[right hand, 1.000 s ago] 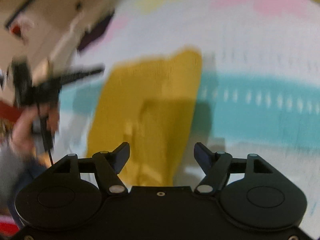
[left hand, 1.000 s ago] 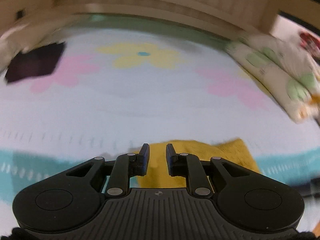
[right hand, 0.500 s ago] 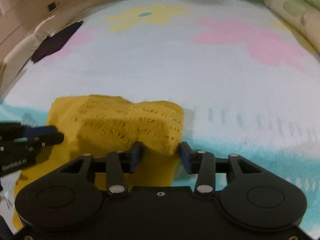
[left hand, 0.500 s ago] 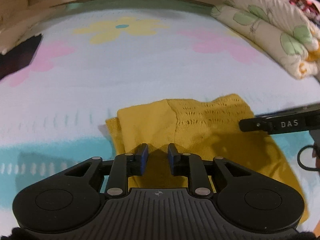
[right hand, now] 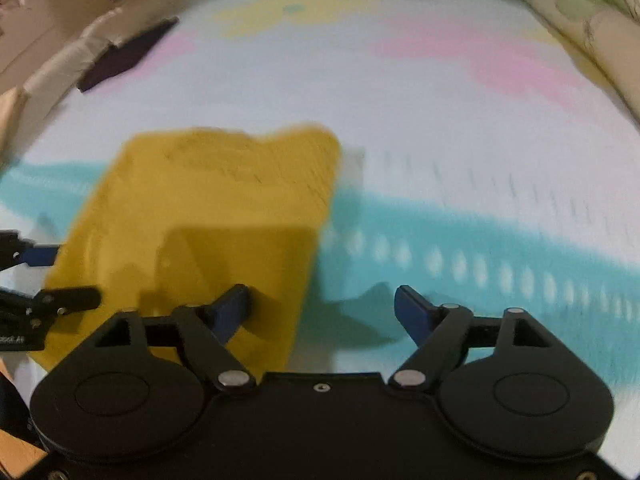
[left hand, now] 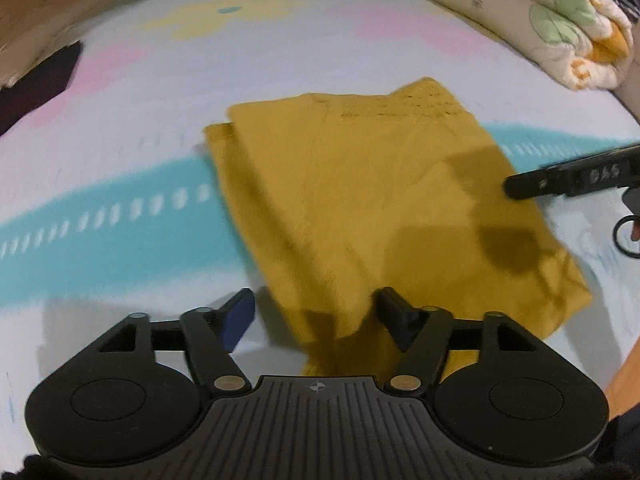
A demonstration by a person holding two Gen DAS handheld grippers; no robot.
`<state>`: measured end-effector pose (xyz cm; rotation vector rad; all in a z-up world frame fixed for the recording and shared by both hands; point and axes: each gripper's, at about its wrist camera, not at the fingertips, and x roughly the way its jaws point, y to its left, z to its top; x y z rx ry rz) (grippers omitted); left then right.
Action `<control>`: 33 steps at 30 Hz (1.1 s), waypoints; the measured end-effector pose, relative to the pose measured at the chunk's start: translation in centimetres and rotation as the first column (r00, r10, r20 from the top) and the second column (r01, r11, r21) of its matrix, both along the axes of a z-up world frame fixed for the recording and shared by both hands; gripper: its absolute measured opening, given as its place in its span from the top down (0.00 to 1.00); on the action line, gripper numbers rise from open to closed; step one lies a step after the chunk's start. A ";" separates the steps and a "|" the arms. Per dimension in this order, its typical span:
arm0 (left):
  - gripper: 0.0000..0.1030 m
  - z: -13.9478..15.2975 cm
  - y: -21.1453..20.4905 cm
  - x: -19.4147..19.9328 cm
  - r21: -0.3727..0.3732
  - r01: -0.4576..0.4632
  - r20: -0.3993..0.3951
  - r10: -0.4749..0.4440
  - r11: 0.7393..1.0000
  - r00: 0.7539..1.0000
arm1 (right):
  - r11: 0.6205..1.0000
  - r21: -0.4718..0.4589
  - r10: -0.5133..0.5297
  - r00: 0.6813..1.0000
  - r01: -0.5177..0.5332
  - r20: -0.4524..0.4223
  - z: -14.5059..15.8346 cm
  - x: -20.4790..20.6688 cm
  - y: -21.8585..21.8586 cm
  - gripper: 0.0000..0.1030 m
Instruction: Fold small clothes
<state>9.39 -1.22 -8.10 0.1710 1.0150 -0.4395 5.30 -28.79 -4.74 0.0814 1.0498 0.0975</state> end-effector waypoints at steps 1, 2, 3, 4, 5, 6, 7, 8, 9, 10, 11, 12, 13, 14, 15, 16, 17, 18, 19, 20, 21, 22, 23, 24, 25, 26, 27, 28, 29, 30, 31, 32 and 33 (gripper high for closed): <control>0.32 0.2 0.5 -0.2 -0.008 -0.012 -0.001 0.012 1.000 1.000 | 0.999 0.037 -0.033 0.999 0.033 -0.003 -0.2 -0.3 -0.8 0.16; 0.33 0.5 0.9 -0.4 -0.025 -0.025 0.005 0.025 0.999 1.000 | 0.995 0.071 -0.065 0.998 0.067 -0.018 -0.1 -0.5 -1.5 0.16; 0.34 1.0 1.3 -0.6 -0.044 -0.041 0.019 0.041 0.998 0.999 | 0.992 0.089 -0.084 0.996 0.086 -0.022 0.1 -0.7 -2.0 0.16; 0.34 1.7 1.7 -1.0 -0.058 -0.058 0.040 0.060 0.997 0.997 | 0.992 0.091 -0.091 0.996 0.092 -0.015 0.5 -1.0 -2.2 0.17; 0.34 2.3 1.9 -1.4 -0.066 -0.073 0.066 0.077 0.995 0.995 | 0.993 0.083 -0.084 0.996 0.084 0.003 1.1 -1.2 -2.1 0.17; 0.34 2.9 2.0 -1.9 -0.076 -0.084 0.093 0.091 0.994 0.992 | 0.994 0.074 -0.078 0.996 0.075 0.032 2.0 -1.5 -1.8 0.16; 0.34 3.6 2.0 -2.4 -0.091 -0.092 0.125 0.103 0.992 0.987 | 0.995 0.070 -0.080 0.995 0.076 0.060 2.7 -1.5 -1.6 0.15; 0.32 4.2 2.0 -2.9 -0.100 -0.099 0.151 0.114 0.990 0.982 | 0.993 0.079 -0.094 0.991 0.086 0.098 3.8 -2.2 -1.3 0.15; 0.27 4.8 2.0 -3.5 -0.102 -0.108 0.176 0.124 0.989 0.977 | 0.991 0.093 -0.106 0.987 0.095 0.122 4.6 -2.6 -1.0 0.10; 0.25 5.3 1.7 -4.0 -0.099 -0.116 0.202 0.134 0.988 0.970 | 0.989 0.108 -0.119 0.981 0.103 0.151 5.6 -3.5 -0.6 0.00; 0.22 5.7 1.6 -4.4 -0.101 -0.121 0.225 0.141 0.988 0.964 | 0.988 0.111 -0.122 0.977 0.103 0.173 6.3 -4.2 0.0 0.00; 0.18 5.9 1.4 -4.9 -0.103 -0.124 0.238 0.145 0.987 0.960 | 0.989 0.104 -0.120 0.974 0.101 0.194 6.9 -4.3 0.8 0.00; 0.17 5.9 1.2 -5.3 -0.100 -0.130 0.240 0.151 0.986 0.959 | 0.991 0.089 -0.116 0.969 0.099 0.216 7.5 -5.4 1.4 0.00; 0.15 5.9 1.0 -5.8 -0.100 -0.131 0.240 0.151 0.986 0.959 | 0.993 0.067 -0.113 0.965 0.100 0.238 7.9 -6.5 2.2 0.00; 0.12 5.7 0.9 -6.1 -0.099 -0.128 0.235 0.148 0.987 0.961 | 0.994 0.047 -0.111 0.962 0.103 0.251 7.9 -6.7 3.2 0.00; 0.11 5.5 0.7 -6.6 -0.096 -0.126 0.225 0.145 0.987 0.964 | 0.994 0.028 -0.112 0.959 0.108 0.260 7.9 -7.4 3.8 0.00; 0.11 5.4 0.6 -7.0 -0.097 -0.125 0.214 0.144 0.987 0.966 | 0.993 0.008 -0.114 0.957 0.116 0.265 7.6 -8.1 4.5 0.00; 0.11 5.2 0.5 -7.4 -0.095 -0.124 0.203 0.142 0.988 0.969 | 0.993 -0.004 -0.115 0.957 0.121 0.268 7.4 -8.8 4.9 0.00; 0.11 4.9 0.3 -7.8 -0.093 -0.121 0.195 0.138 0.988 0.971 | 0.992 -0.014 -0.117 0.956 0.126 0.270 6.9 -9.1 5.5 0.00; 0.11 4.7 0.2 -8.1 -0.090 -0.118 0.191 0.133 0.989 0.972 | 0.991 -0.025 -0.118 0.955 0.129 0.271 6.6 -9.8 6.0 0.00; 0.11 4.5 0.0 -8.4 -0.086 -0.114 0.189 0.129 0.990 0.974 | 0.991 -0.033 -0.117 0.955 0.130 0.273 6.5 -10.3 6.4 0.00; 0.11 4.3 -0.1 -8.7 -0.087 -0.111 0.184 0.126 0.990 0.975 | 0.991 -0.041 -0.114 0.955 0.130 0.275 6.3 -10.9 6.7 0.00; 0.11 4.2 -0.1 -8.9 -0.093 -0.112 0.175 0.127 0.989 0.976 | 0.990 -0.054 -0.110 0.955 0.130 0.276 6.0 -11.3 7.1 0.00; 0.11 4.1 -0.1 -9.1 -0.103 -0.114 0.163 0.130 0.988 0.978 | 0.990 -0.064 -0.107 0.955 0.129 0.276 5.8 -11.7 7.5 0.00; 0.11 4.0 -0.1 -9.2 -0.109 -0.116 0.153 0.132 0.987 0.979 | 0.989 -0.072 -0.102 0.957 0.126 0.273 5.6 -11.9 7.7 0.00; 0.11 4.0 -0.2 -9.2 -0.113 -0.118 0.148 0.134 0.987 0.980 | 0.990 -0.072 -0.100 0.959 0.123 0.265 5.4 -12.0 7.9 0.00; 0.11 4.0 -0.3 -9.3 -0.114 -0.119 0.150 0.135 0.986 0.980 | 0.990 -0.067 -0.102 0.961 0.123 0.257 5.2 -12.1 8.1 0.00; 0.11 4.0 -0.3 -9.3 -0.114 -0.120 0.156 0.137 0.986 0.978 | 0.990 -0.063 -0.103 0.963 0.122 0.251 5.0 -12.0 8.1 0.00; 0.11 4.1 -0.3 -9.3 -0.114 -0.124 0.161 0.142 0.986 0.977 | 0.990 -0.064 -0.105 0.963 0.124 0.247 5.0 -12.1 8.2 0.00; 0.11 4.1 -0.3 -9.4 -0.115 -0.128 0.165 0.146 0.985 0.975 | 0.990 -0.070 -0.105 0.963 0.126 0.248 5.0 -12.1 8.3 0.00; 0.11 4.2 -0.2 -9.4 -0.119 -0.133 0.167 0.152 0.984 0.974 | 0.988 -0.077 -0.107 0.962 0.130 0.253 4.9 -12.1 8.5 0.00; 0.11 4.2 -0.2 -9.4 -0.122 -0.137 0.167 0.156 0.983 0.974 | 0.987 -0.086 -0.111 0.959 0.137 0.259 5.0 -12.1 8.5 0.00; 0.11 4.2 -0.1 -9.4 -0.121 -0.143 0.166 0.162 0.982 0.973 | 0.986 -0.090 -0.113 0.958 0.141 0.264 5.0 -12.0 8.5 0.00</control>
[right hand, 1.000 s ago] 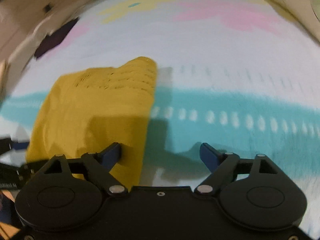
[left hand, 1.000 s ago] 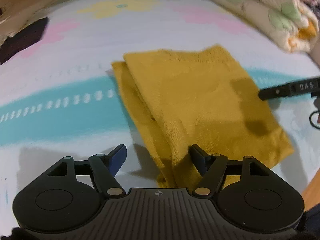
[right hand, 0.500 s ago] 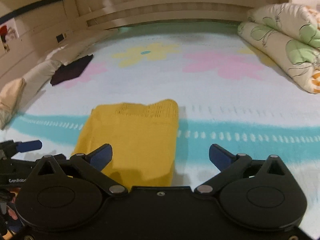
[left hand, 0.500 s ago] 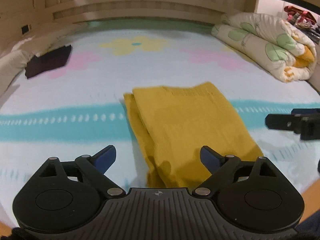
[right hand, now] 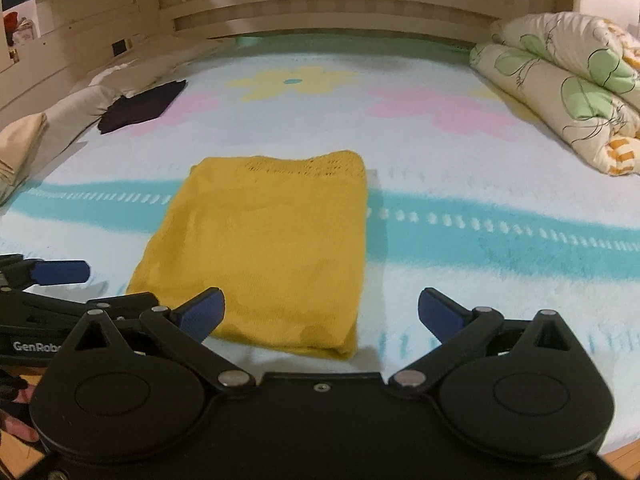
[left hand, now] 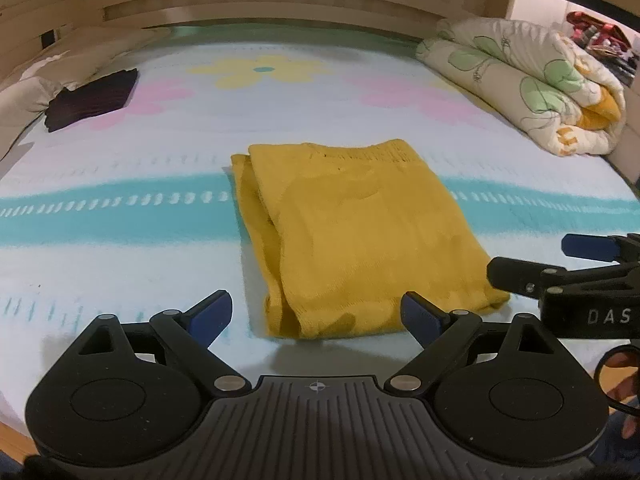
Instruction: Fold small clothes
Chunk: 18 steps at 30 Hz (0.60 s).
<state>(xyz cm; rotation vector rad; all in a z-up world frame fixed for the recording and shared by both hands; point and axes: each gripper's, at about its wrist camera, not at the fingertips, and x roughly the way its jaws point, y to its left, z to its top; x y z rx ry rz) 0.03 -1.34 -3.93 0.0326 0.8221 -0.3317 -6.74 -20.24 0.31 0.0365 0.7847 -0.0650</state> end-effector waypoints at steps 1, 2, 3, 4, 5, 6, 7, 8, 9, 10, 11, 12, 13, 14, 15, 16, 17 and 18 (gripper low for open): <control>0.11 0.0 0.0 0.0 0.005 -0.007 0.003 0.007 1.000 1.000 | 1.000 -0.002 -0.004 1.000 0.004 0.003 0.0 0.0 0.1 0.00; 0.11 0.0 0.0 0.0 0.013 -0.011 0.006 0.011 1.000 1.000 | 1.000 -0.002 -0.010 1.000 0.010 0.007 0.0 0.0 0.2 0.00; 0.11 -0.1 0.0 0.0 0.020 -0.014 0.008 0.014 1.000 1.000 | 1.000 0.000 -0.015 1.000 0.015 0.012 0.1 0.0 0.2 0.00; 0.11 -0.1 0.1 -0.1 0.021 -0.018 0.010 0.017 1.000 1.000 | 1.000 0.003 -0.018 1.000 0.018 0.015 0.1 0.0 0.2 0.00; 0.11 -0.1 0.2 0.0 0.017 -0.018 0.007 0.018 1.000 1.000 | 1.000 0.006 -0.021 1.000 0.021 0.017 0.1 0.1 0.1 0.00; 0.11 -0.1 0.2 0.0 0.014 -0.021 0.002 0.021 1.000 1.000 | 1.000 0.006 -0.024 1.000 0.024 0.017 0.1 0.1 0.2 0.00; 0.11 -0.2 0.3 0.0 0.011 -0.024 -0.003 0.024 1.000 1.000 | 1.000 0.005 -0.026 1.000 0.026 0.017 0.1 0.1 0.1 0.00; 0.11 -0.2 0.4 0.1 0.008 -0.025 -0.008 0.025 1.000 1.000 | 1.000 0.004 -0.028 0.999 0.028 0.016 0.1 0.1 0.1 0.00; 0.11 -0.2 0.5 0.1 0.006 -0.026 -0.011 0.026 1.000 1.000 | 1.000 0.004 -0.030 0.999 0.030 0.014 0.0 0.1 0.1 0.00; 0.11 -0.2 0.5 0.1 0.007 -0.027 -0.011 0.027 1.000 1.000 | 1.000 0.006 -0.031 0.999 0.031 0.011 0.0 0.2 0.1 0.00; 0.11 -0.2 0.4 0.1 0.013 -0.028 -0.010 0.029 1.000 1.000 | 0.999 0.008 -0.032 0.999 0.032 0.008 -0.1 0.2 0.0 0.00; 0.11 -0.2 0.4 0.1 0.018 -0.029 -0.006 0.029 0.999 1.000 | 0.999 0.010 -0.035 0.999 0.035 0.005 -0.1 0.2 0.0 0.00; 0.11 -0.1 0.2 0.0 0.026 -0.030 -0.002 0.030 0.999 1.000 | 0.999 0.012 -0.036 0.999 0.036 0.002 -0.2 0.2 0.0 0.00; 0.11 -0.1 0.1 0.0 0.032 -0.030 0.002 0.030 0.999 1.000 | 0.999 0.013 -0.038 0.999 0.038 0.000 -0.2 0.2 0.0 0.00; 0.11 -0.1 0.1 -0.1 0.037 -0.030 0.004 0.029 0.999 1.000 | 0.999 0.014 -0.040 0.999 0.040 -0.001 -0.2 0.2 0.0 0.00; 0.11 -0.1 0.0 -0.1 0.040 -0.028 0.004 0.028 0.999 1.000 | 0.999 0.015 -0.042 0.999 0.042 -0.004 -0.3 0.2 -0.1 0.00; 0.11 -0.1 0.0 -0.1 0.044 -0.028 0.004 0.028 0.999 1.000 | 0.999 0.017 -0.043 0.999 0.043 -0.006 -0.3 0.3 -0.1 0.00; 0.12 -0.1 0.0 -0.1 0.050 -0.029 0.005 0.028 0.998 1.000 | 0.999 0.019 -0.044 0.999 0.045 -0.009 -0.4 0.3 -0.1 0.00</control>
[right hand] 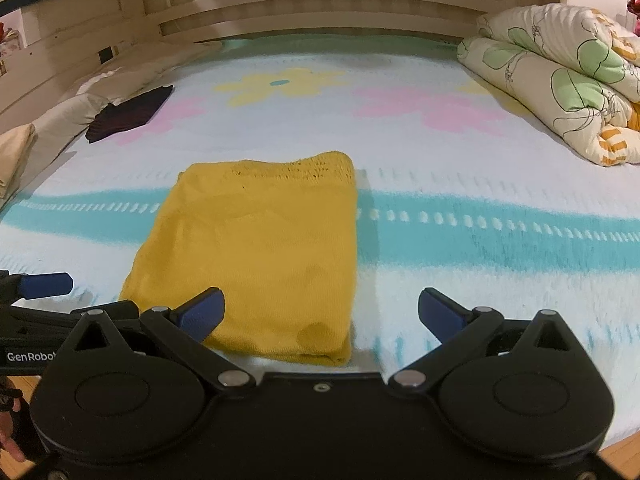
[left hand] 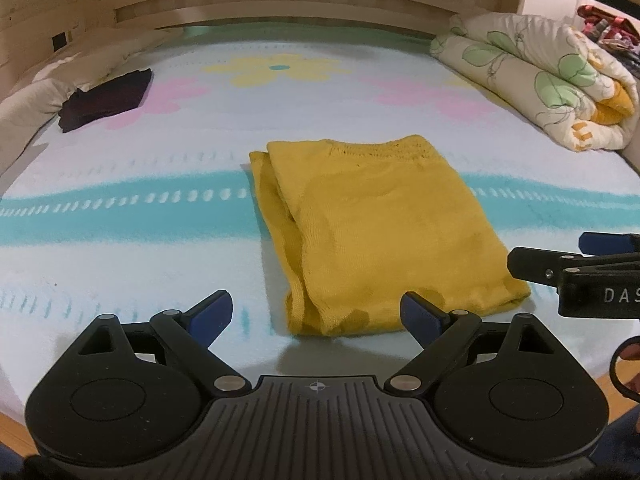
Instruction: Fold small clothes
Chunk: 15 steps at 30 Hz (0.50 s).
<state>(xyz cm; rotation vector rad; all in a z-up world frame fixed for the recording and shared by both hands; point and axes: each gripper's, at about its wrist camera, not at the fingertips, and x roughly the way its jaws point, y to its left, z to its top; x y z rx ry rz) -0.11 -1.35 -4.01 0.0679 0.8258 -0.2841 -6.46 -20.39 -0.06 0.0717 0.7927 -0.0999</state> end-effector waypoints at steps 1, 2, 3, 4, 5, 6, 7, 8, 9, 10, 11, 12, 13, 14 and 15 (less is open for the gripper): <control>0.12 0.0 0.0 0.0 0.005 0.000 0.001 0.000 1.000 1.000 | 1.000 0.002 -0.002 1.000 0.002 -0.003 0.0 0.0 0.0 0.00; 0.12 0.0 0.0 -0.1 0.009 -0.001 0.002 0.001 1.000 1.000 | 1.000 0.004 -0.004 1.000 0.004 -0.005 -0.1 0.0 -0.1 0.00; 0.12 0.0 0.0 0.0 0.011 -0.003 0.001 0.003 1.000 1.000 | 1.000 0.006 -0.006 1.000 0.006 -0.007 -0.1 0.0 -0.1 0.00; 0.12 0.0 0.1 0.0 0.012 -0.005 -0.002 0.005 1.000 1.000 | 1.000 0.009 -0.008 1.000 0.008 -0.010 -0.1 0.0 -0.2 0.00; 0.12 0.0 0.1 0.0 0.014 -0.008 -0.004 0.008 1.000 1.000 | 1.000 0.012 -0.011 1.000 0.011 -0.012 -0.2 0.0 -0.2 0.00; 0.13 0.0 0.2 0.1 0.016 -0.011 -0.006 0.011 1.000 1.000 | 1.000 0.015 -0.014 1.000 0.015 -0.014 -0.2 0.0 -0.2 0.00; 0.13 0.0 0.2 0.0 0.019 -0.014 -0.005 0.014 1.000 1.000 | 1.000 0.019 -0.018 1.000 0.018 -0.017 -0.2 0.0 -0.3 0.00; 0.13 0.0 0.2 0.0 0.022 -0.016 -0.003 0.016 1.000 1.000 | 1.000 0.022 -0.021 1.000 0.021 -0.018 -0.3 0.1 -0.3 0.00; 0.13 0.1 0.2 0.0 0.025 -0.020 -0.001 0.020 0.999 1.000 | 0.999 0.025 -0.022 1.000 0.023 -0.020 -0.3 0.1 -0.4 0.00; 0.13 0.1 0.2 0.0 0.026 -0.025 0.001 0.025 0.999 1.000 | 0.999 0.028 -0.025 0.999 0.025 -0.021 -0.3 0.1 -0.4 0.00; 0.13 0.1 0.3 0.0 0.026 -0.028 0.003 0.028 0.999 1.000 | 0.999 0.030 -0.026 0.999 0.027 -0.022 -0.3 0.0 -0.4 0.00; 0.13 0.2 0.3 0.0 0.025 -0.030 0.005 0.030 0.999 1.000 | 0.999 0.033 -0.027 0.999 0.028 -0.023 -0.3 0.0 -0.3 0.00; 0.13 0.2 0.4 0.0 0.024 -0.033 0.006 0.033 0.999 0.999 | 0.999 0.034 -0.028 0.999 0.029 -0.024 -0.3 0.0 -0.3 0.00; 0.13 0.2 0.4 0.0 0.026 -0.037 0.007 0.037 0.999 0.999 | 0.999 0.034 -0.029 0.999 0.030 -0.025 -0.3 0.0 -0.3 0.00; 0.13 0.2 0.3 0.0 0.030 -0.042 0.007 0.041 0.999 0.999 | 0.999 0.034 -0.029 0.999 0.030 -0.025 -0.3 0.1 -0.4 0.00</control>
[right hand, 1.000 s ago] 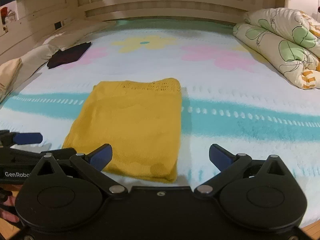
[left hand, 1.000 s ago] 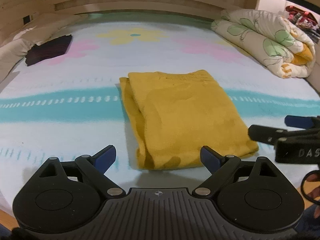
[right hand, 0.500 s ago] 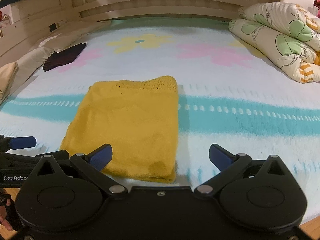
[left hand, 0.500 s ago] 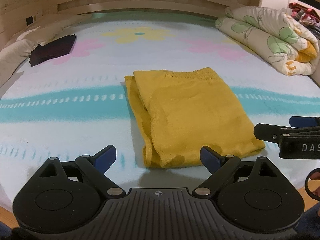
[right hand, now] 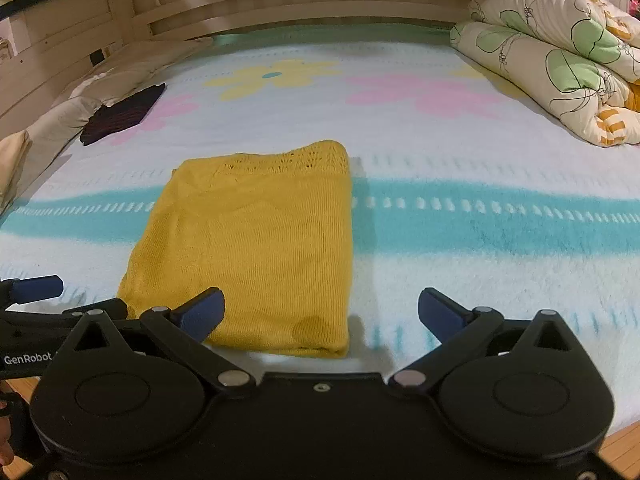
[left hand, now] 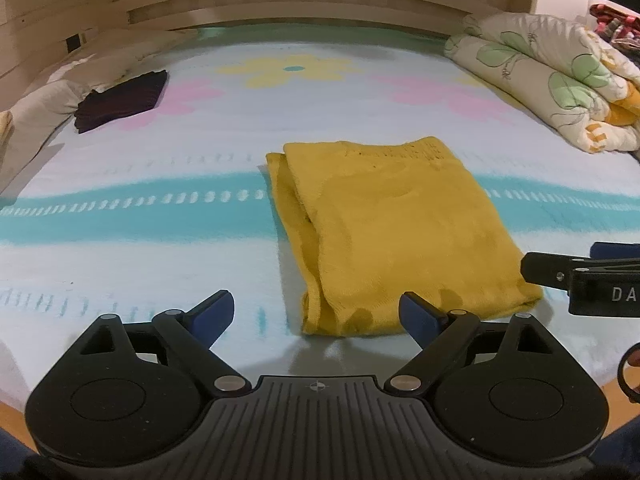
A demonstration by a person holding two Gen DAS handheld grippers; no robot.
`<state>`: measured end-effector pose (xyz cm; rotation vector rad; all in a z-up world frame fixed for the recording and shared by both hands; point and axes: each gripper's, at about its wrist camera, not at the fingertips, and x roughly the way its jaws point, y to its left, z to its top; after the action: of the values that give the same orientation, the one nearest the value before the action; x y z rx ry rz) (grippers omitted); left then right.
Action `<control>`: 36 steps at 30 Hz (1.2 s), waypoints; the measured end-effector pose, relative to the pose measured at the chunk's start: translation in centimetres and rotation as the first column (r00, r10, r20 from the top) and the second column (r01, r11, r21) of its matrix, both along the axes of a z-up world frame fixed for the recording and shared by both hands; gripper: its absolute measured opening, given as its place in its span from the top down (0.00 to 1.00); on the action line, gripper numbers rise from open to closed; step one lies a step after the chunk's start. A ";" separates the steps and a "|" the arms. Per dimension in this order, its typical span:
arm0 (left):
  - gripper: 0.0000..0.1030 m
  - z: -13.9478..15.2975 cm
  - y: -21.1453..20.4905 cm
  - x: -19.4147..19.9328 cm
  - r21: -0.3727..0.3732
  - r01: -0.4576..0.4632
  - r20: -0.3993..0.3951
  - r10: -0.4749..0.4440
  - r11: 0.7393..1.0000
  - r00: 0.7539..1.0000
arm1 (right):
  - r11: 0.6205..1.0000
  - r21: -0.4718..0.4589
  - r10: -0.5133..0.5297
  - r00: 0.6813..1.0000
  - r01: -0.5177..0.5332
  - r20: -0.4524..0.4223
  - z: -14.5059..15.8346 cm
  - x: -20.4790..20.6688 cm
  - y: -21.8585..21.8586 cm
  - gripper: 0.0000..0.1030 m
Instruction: Fold small clothes
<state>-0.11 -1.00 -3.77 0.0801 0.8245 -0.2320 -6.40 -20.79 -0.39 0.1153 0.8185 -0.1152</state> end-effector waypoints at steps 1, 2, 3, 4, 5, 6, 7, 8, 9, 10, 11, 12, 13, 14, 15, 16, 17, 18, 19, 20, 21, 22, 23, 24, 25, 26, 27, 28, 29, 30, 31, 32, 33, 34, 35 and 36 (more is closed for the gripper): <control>0.13 0.0 0.0 0.0 0.006 -0.006 0.003 0.006 1.000 1.000 | 1.000 0.000 -0.001 1.000 0.001 0.000 0.0 0.0 0.0 0.00; 0.13 0.0 0.0 -0.1 0.013 -0.013 0.007 0.013 1.000 1.000 | 1.000 0.001 -0.002 1.000 0.002 0.000 0.0 0.0 0.0 0.00; 0.13 0.0 0.0 -0.1 0.021 -0.019 0.012 0.018 1.000 1.000 | 1.000 0.003 -0.003 1.000 0.003 0.000 0.0 0.0 0.0 0.00; 0.13 0.1 0.0 -0.2 0.028 -0.025 0.017 0.024 0.999 1.000 | 1.000 0.004 -0.004 1.000 0.004 0.000 0.0 0.0 0.0 0.00; 0.13 0.1 0.0 -0.2 0.029 -0.027 0.019 0.026 0.999 0.999 | 1.000 0.005 -0.005 1.000 0.005 0.000 0.1 0.0 0.0 0.00; 0.13 0.2 0.0 -0.2 0.029 -0.027 0.022 0.027 0.999 0.999 | 1.000 0.005 -0.005 1.000 0.005 0.000 0.0 0.0 0.0 0.00; 0.13 0.2 0.0 -0.3 0.030 -0.031 0.024 0.030 0.999 0.999 | 1.000 0.006 -0.006 1.000 0.006 0.000 0.0 0.0 0.0 0.00; 0.13 0.3 0.1 -0.3 0.028 -0.033 0.027 0.033 0.999 0.999 | 1.000 0.007 -0.006 1.000 0.006 0.000 0.0 0.0 -0.1 0.00; 0.13 0.3 0.1 -0.3 0.028 -0.035 0.027 0.034 0.999 0.999 | 1.000 0.008 -0.006 1.000 0.006 0.000 0.0 0.0 -0.1 0.00; 0.13 0.3 0.1 -0.3 0.026 -0.038 0.026 0.037 0.999 0.999 | 1.000 0.009 -0.005 1.000 0.005 0.000 0.0 0.0 -0.2 0.00; 0.13 0.3 0.1 -0.3 0.022 -0.038 0.021 0.037 0.999 0.999 | 1.000 0.009 -0.005 1.000 0.005 -0.001 0.0 0.0 -0.1 0.00; 0.13 0.3 0.1 -0.2 0.019 -0.037 0.018 0.037 0.999 0.999 | 1.000 0.009 -0.004 1.000 0.004 -0.001 0.0 0.0 -0.1 0.00; 0.13 0.3 0.1 -0.2 0.018 -0.040 0.015 0.039 0.999 0.999 | 1.000 0.009 -0.003 1.000 0.003 0.000 0.0 0.0 -0.1 0.00; 0.13 0.3 0.1 -0.2 0.020 -0.045 0.016 0.044 0.999 0.999 | 1.000 0.009 -0.002 1.000 0.002 0.000 0.0 0.0 -0.1 0.00; 0.13 0.3 0.1 -0.3 0.024 -0.052 0.016 0.052 0.998 0.999 | 1.000 0.008 -0.002 1.000 0.002 0.001 0.0 0.0 -0.1 0.00; 0.13 0.3 0.1 -0.3 0.030 -0.059 0.013 0.058 0.998 0.998 | 1.000 0.008 -0.002 1.000 0.002 0.001 0.0 0.0 0.0 0.00; 0.13 0.3 0.1 -0.3 0.034 -0.060 0.011 0.060 0.998 0.998 | 1.000 0.008 -0.003 1.000 0.003 0.001 0.0 0.0 -0.1 0.00; 0.13 0.3 0.1 -0.2 0.035 -0.058 0.011 0.058 0.998 0.998 | 1.000 0.009 -0.005 1.000 0.005 0.002 0.1 -0.1 -0.1 0.00; 0.13 0.3 0.2 -0.2 0.034 -0.057 0.013 0.056 0.998 0.998 | 1.000 0.011 -0.007 1.000 0.006 0.003 0.1 -0.1 -0.1 0.00; 0.13 0.3 0.2 -0.3 0.034 -0.058 0.014 0.058 0.998 0.998 | 1.000 0.012 -0.008 1.000 0.008 0.003 0.1 -0.1 -0.1 0.00; 0.13 0.3 0.2 -0.3 0.034 -0.059 0.014 0.059 0.998 0.998 | 1.000 0.013 -0.007 1.000 0.007 0.004 0.1 -0.1 -0.1 0.00; 0.13 0.2 0.1 -0.3 0.036 -0.060 0.014 0.059 0.998 0.998 | 1.000 0.015 -0.007 1.000 0.007 0.005 0.1 -0.1 -0.1 0.00; 0.13 0.2 0.1 -0.3 0.038 -0.059 0.013 0.058 0.998 0.998 | 1.000 0.016 -0.006 1.000 0.006 0.005 0.1 -0.2 -0.1 0.00; 0.13 0.2 0.1 -0.3 0.041 -0.059 0.012 0.059 0.997 0.998 | 1.000 0.016 -0.006 1.000 0.006 0.005 0.1 -0.2 -0.1 0.00; 0.13 0.2 0.0 -0.3 0.046 -0.062 0.011 0.061 0.997 0.998 | 1.000 0.016 -0.006 1.000 0.005 0.005 0.1 -0.2 -0.1 0.00; 0.13 0.2 0.0 -0.3 0.051 -0.065 0.011 0.064 0.997 0.998 | 1.000 0.017 -0.006 1.000 0.006 0.005 0.1 -0.2 -0.1 0.00; 0.13 0.2 -0.1 -0.3 0.055 -0.064 0.012 0.064 0.996 0.998 | 1.000 0.017 -0.007 1.000 0.007 0.005 0.1 -0.2 -0.1 0.00; 0.13 0.2 -0.1 -0.3 0.056 -0.063 0.012 0.062 0.996 0.998 | 1.000 0.018 -0.007 1.000 0.007 0.005 0.1 -0.2 -0.1 0.00; 0.13 0.2 -0.2 -0.4 0.055 -0.064 0.011 0.063 0.996 0.998 | 1.000 0.020 -0.007 1.000 0.007 0.004 0.1 -0.2 -0.1 0.00; 0.13 0.2 -0.2 -0.4 0.054 -0.065 0.011 0.064 0.996 0.998 | 1.000 0.020 -0.007 1.000 0.007 0.003 0.1 -0.2 -0.1 0.00; 0.13 0.2 -0.1 -0.4 0.053 -0.065 0.011 0.064 0.996 0.998 | 1.000 0.021 -0.006 1.000 0.006 0.002 0.1 -0.1 -0.2 0.00; 0.13 0.2 -0.1 -0.3 0.052 -0.066 0.011 0.065 0.996 0.998 | 1.000 0.021 -0.005 1.000 0.005 0.001 0.1 -0.1 -0.1 0.00; 0.13 0.2 -0.1 -0.3 0.052 -0.066 0.011 0.065 0.996 0.998 | 1.000 0.022 -0.004 1.000 0.004 0.000 0.1 -0.1 -0.1 0.00; 0.13 0.2 -0.1 -0.3 0.052 -0.067 0.010 0.066 0.996 0.998 | 1.000 0.022 -0.004 1.000 0.004 0.000 0.1 0.0 -0.1 0.00; 0.13 0.2 -0.1 -0.3 0.050 -0.067 0.010 0.067 0.996 0.998 | 1.000 0.022 -0.004 1.000 0.004 0.000 0.2 0.0 -0.1 0.00; 0.13 0.2 -0.1 -0.3 0.049 -0.066 0.010 0.066 0.997 0.998 | 1.000 0.022 -0.005 1.000 0.005 0.000 0.2 0.0 -0.1 0.00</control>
<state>-0.41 -1.09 -3.60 0.0998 0.8238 -0.1488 -6.44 -20.90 -0.24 0.1382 0.8200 -0.1106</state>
